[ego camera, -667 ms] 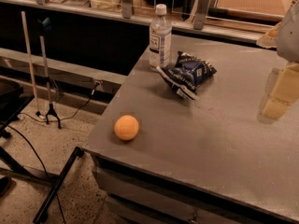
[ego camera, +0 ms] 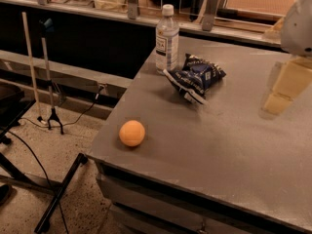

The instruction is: Pick blue plastic bottle

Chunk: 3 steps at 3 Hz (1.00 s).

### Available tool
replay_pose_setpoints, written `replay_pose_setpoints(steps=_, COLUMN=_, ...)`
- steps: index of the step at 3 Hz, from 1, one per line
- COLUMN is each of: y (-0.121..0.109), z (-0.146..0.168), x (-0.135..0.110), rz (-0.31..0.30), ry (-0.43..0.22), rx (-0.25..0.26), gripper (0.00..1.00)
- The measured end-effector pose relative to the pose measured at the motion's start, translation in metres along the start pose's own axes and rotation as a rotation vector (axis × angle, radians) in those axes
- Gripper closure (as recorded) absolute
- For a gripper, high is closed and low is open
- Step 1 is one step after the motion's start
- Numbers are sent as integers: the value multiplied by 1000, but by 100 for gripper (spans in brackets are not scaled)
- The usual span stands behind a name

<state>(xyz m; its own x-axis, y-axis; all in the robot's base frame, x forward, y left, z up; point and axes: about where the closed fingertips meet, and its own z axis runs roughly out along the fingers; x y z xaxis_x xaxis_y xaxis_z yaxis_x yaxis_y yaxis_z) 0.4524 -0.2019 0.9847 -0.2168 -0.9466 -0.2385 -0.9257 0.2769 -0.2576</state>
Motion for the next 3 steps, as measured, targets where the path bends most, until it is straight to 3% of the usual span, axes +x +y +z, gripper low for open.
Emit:
replay_pose_setpoints(steps=1, y=-28, z=2, x=-54, rz=25, ry=-131, rx=12, gripper=0)
replay_pose_setpoints(steps=2, y=-42, z=11, x=-104, rz=59, ry=-256, rx=-7, gripper=0)
replay_pose_setpoints(steps=3, y=-54, z=26, x=-146, rz=55, ry=-370, rx=8, gripper=0)
